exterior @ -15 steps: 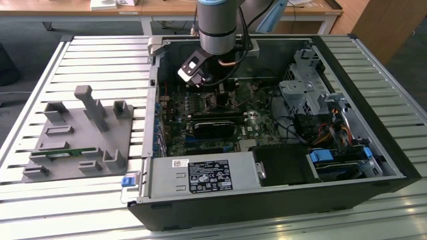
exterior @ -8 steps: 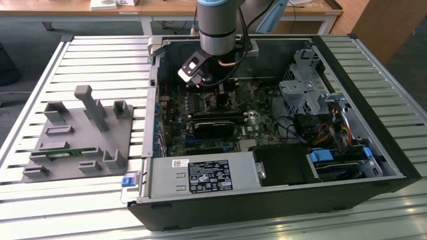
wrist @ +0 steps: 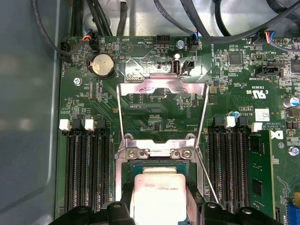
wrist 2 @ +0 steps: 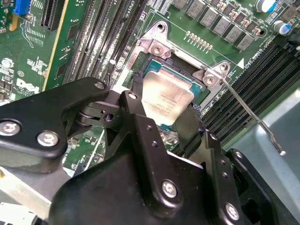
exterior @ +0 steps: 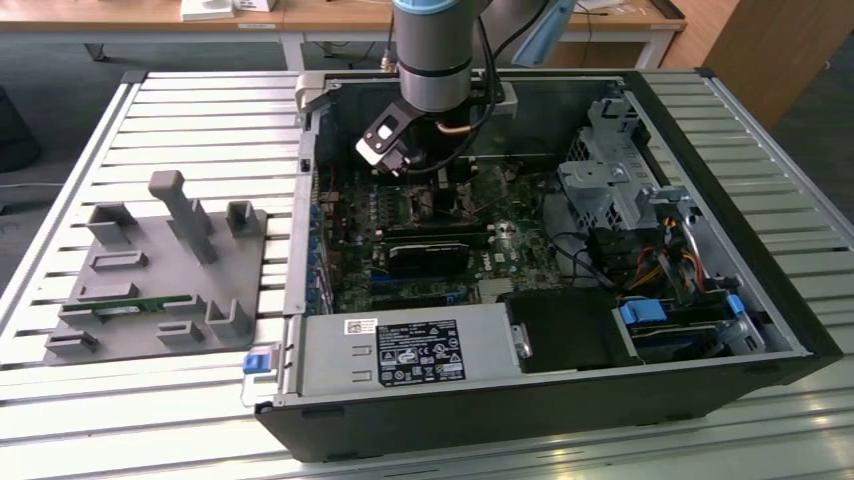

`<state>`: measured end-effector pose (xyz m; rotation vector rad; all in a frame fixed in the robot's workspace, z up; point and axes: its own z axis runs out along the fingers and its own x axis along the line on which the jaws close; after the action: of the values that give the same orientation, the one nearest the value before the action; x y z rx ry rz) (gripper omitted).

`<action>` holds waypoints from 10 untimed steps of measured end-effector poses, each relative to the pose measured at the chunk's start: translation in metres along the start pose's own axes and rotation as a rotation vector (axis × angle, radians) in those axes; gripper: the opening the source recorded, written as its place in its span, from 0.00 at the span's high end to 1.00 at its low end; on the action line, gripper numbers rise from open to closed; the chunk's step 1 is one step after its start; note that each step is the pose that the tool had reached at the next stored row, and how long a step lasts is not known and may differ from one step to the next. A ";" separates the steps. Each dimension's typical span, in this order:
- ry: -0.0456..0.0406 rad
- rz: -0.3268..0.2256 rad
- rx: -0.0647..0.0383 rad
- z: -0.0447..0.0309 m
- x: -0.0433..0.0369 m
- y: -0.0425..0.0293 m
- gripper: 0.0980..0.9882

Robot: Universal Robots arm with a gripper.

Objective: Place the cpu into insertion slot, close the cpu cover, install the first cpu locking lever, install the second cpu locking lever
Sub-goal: 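Place the cpu into insertion slot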

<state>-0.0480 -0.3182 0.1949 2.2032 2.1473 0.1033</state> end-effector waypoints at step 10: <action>0.0000 0.000 0.000 0.0004 0.0000 0.0000 0.44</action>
<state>-0.0480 -0.3182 0.1945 2.2032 2.1473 0.1033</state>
